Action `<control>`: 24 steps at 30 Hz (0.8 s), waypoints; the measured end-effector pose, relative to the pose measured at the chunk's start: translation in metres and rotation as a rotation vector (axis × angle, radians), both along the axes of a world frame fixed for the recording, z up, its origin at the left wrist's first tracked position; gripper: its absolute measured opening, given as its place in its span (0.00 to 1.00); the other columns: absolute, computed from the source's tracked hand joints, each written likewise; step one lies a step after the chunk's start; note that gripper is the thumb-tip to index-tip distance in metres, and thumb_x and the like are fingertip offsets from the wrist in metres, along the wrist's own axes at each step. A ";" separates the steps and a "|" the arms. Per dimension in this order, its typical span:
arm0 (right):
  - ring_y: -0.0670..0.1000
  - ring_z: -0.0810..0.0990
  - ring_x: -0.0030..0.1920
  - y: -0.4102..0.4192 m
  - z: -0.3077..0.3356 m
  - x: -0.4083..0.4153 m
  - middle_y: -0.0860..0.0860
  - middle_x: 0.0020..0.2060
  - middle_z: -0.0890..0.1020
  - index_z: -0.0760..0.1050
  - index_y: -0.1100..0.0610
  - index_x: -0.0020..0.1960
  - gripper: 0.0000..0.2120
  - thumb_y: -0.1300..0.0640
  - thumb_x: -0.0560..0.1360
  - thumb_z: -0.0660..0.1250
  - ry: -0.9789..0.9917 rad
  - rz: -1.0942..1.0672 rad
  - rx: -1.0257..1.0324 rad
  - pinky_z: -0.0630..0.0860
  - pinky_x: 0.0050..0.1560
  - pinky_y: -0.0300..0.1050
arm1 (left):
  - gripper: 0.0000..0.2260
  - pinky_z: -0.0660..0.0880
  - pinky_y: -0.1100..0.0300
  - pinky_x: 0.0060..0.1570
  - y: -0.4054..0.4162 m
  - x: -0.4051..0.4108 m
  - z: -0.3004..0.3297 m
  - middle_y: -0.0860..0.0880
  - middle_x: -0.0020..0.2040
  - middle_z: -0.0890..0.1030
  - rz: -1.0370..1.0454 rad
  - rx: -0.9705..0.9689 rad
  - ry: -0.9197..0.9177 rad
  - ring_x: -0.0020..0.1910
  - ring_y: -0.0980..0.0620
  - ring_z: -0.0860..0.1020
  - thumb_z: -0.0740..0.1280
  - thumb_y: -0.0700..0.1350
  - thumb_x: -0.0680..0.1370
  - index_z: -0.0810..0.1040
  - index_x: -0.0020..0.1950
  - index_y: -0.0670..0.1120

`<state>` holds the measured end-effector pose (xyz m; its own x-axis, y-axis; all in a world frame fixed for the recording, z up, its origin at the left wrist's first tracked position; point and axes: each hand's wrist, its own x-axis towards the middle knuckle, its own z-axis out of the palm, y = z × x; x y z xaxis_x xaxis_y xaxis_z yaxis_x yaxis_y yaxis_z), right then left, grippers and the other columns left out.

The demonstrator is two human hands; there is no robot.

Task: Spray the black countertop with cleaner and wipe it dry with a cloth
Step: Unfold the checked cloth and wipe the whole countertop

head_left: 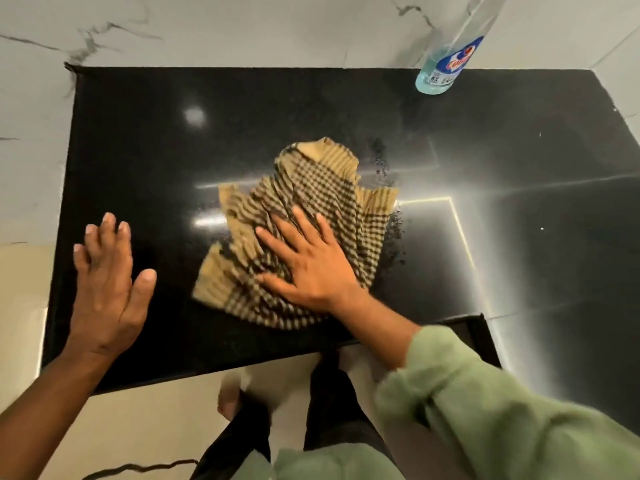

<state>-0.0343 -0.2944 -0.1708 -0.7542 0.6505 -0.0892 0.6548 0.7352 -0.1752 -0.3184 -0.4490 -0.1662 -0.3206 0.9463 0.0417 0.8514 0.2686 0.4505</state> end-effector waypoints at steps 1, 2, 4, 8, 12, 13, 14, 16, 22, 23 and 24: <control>0.58 0.47 0.84 -0.005 0.000 0.023 0.49 0.83 0.58 0.54 0.41 0.83 0.36 0.29 0.80 0.53 -0.004 0.016 -0.011 0.46 0.81 0.64 | 0.34 0.36 0.46 0.80 0.003 0.013 0.005 0.44 0.84 0.44 -0.021 0.002 -0.011 0.83 0.49 0.38 0.49 0.56 0.82 0.47 0.83 0.40; 0.57 0.47 0.84 -0.006 -0.001 0.046 0.49 0.83 0.58 0.53 0.40 0.83 0.35 0.28 0.80 0.52 -0.017 0.020 -0.022 0.46 0.81 0.63 | 0.34 0.37 0.45 0.80 0.006 0.030 0.011 0.43 0.84 0.44 -0.046 0.009 -0.013 0.83 0.47 0.38 0.49 0.56 0.82 0.48 0.83 0.39; 0.56 0.46 0.84 0.003 0.001 0.089 0.49 0.83 0.58 0.51 0.39 0.83 0.36 0.27 0.80 0.50 -0.046 -0.011 -0.031 0.50 0.81 0.63 | 0.34 0.40 0.42 0.80 0.016 0.076 0.016 0.41 0.84 0.46 -0.105 0.046 -0.021 0.83 0.42 0.41 0.50 0.56 0.82 0.49 0.82 0.37; 0.56 0.45 0.84 0.063 0.005 0.122 0.50 0.84 0.56 0.48 0.37 0.83 0.37 0.24 0.78 0.48 -0.116 -0.138 -0.043 0.47 0.82 0.63 | 0.31 0.40 0.47 0.81 0.029 0.166 0.008 0.42 0.84 0.48 -0.102 0.101 -0.149 0.83 0.42 0.43 0.49 0.55 0.84 0.51 0.82 0.39; 0.58 0.45 0.84 0.139 0.007 0.075 0.50 0.84 0.53 0.48 0.37 0.83 0.38 0.24 0.77 0.47 -0.084 -0.253 -0.038 0.44 0.81 0.65 | 0.30 0.39 0.48 0.81 0.030 0.202 -0.003 0.48 0.85 0.45 -0.042 0.080 -0.198 0.83 0.45 0.42 0.50 0.55 0.84 0.48 0.83 0.43; 0.60 0.45 0.84 0.150 0.006 0.058 0.50 0.85 0.52 0.49 0.38 0.83 0.39 0.24 0.77 0.46 -0.087 -0.257 -0.036 0.44 0.81 0.66 | 0.30 0.40 0.47 0.81 0.031 0.203 -0.004 0.47 0.85 0.45 -0.029 0.075 -0.185 0.83 0.45 0.42 0.49 0.56 0.84 0.48 0.83 0.43; 0.61 0.45 0.84 0.155 0.006 0.042 0.50 0.85 0.50 0.48 0.39 0.84 0.39 0.24 0.77 0.45 -0.098 -0.250 -0.036 0.43 0.80 0.67 | 0.30 0.40 0.45 0.81 0.032 0.202 -0.005 0.47 0.85 0.44 -0.015 0.066 -0.182 0.83 0.45 0.42 0.47 0.57 0.85 0.48 0.83 0.43; 0.62 0.44 0.84 0.146 0.005 0.020 0.51 0.85 0.48 0.47 0.42 0.84 0.39 0.26 0.78 0.45 -0.121 -0.191 -0.032 0.41 0.80 0.69 | 0.31 0.41 0.43 0.81 0.035 0.202 -0.004 0.47 0.85 0.44 0.011 0.038 -0.174 0.83 0.45 0.41 0.44 0.59 0.85 0.47 0.83 0.43; 0.59 0.44 0.84 0.047 -0.002 0.065 0.50 0.84 0.53 0.51 0.42 0.84 0.37 0.29 0.80 0.51 -0.024 0.126 -0.033 0.44 0.80 0.68 | 0.31 0.42 0.42 0.80 0.038 0.206 -0.004 0.47 0.85 0.43 -0.009 -0.026 -0.076 0.83 0.45 0.42 0.48 0.56 0.84 0.48 0.83 0.42; 0.58 0.43 0.84 0.041 -0.002 0.079 0.49 0.84 0.54 0.50 0.41 0.84 0.37 0.28 0.80 0.50 -0.032 0.144 -0.042 0.44 0.80 0.67 | 0.31 0.42 0.42 0.80 0.039 0.206 -0.004 0.47 0.85 0.43 -0.011 -0.040 -0.063 0.83 0.45 0.42 0.48 0.56 0.84 0.49 0.83 0.42; 0.57 0.43 0.84 0.040 -0.002 0.090 0.49 0.84 0.54 0.49 0.40 0.84 0.36 0.27 0.80 0.50 -0.043 0.145 -0.045 0.44 0.81 0.66 | 0.31 0.42 0.42 0.80 0.040 0.206 -0.004 0.47 0.85 0.43 -0.018 -0.054 -0.049 0.83 0.46 0.42 0.48 0.56 0.84 0.49 0.83 0.42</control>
